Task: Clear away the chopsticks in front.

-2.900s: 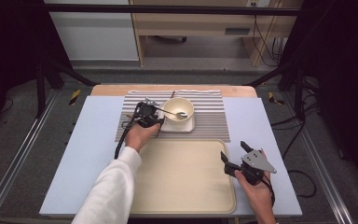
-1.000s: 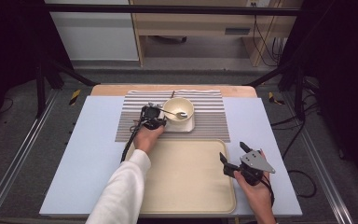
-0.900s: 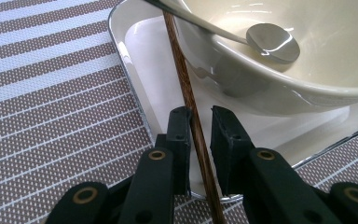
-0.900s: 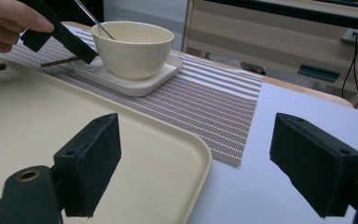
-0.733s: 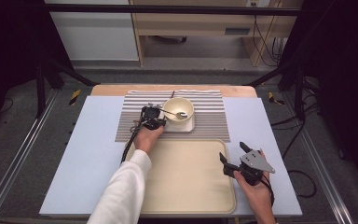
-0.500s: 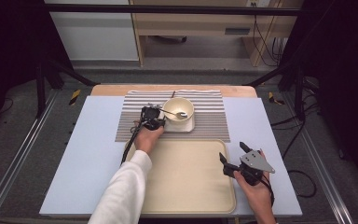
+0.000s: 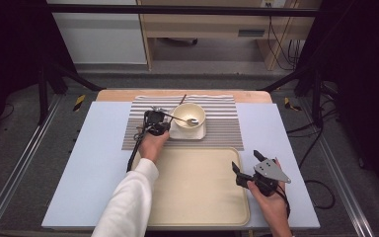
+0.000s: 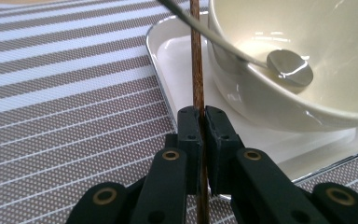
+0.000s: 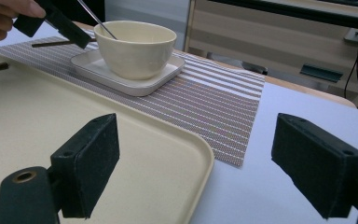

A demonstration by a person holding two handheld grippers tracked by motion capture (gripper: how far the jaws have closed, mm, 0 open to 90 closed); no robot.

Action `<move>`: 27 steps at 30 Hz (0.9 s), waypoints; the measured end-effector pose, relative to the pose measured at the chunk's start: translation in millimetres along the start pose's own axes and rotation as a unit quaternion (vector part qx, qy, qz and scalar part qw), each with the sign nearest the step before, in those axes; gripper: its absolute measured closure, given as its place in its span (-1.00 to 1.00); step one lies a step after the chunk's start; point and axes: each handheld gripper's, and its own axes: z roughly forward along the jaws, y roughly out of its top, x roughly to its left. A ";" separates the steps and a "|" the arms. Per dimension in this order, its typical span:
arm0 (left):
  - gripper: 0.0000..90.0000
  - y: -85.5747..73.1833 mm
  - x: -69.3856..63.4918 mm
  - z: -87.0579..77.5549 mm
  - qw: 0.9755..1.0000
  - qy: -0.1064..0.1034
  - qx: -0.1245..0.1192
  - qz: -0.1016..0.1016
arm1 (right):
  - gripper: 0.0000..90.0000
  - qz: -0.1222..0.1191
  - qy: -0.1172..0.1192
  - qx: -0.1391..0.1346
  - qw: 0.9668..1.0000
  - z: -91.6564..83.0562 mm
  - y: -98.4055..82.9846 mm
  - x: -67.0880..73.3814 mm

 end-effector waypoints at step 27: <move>0.90 -10.6 26.9 -63.9 0.999 0.042 -0.021 -0.014 | -0.76 -0.012 -0.002 0.008 1.000 1.8 0.2 0.6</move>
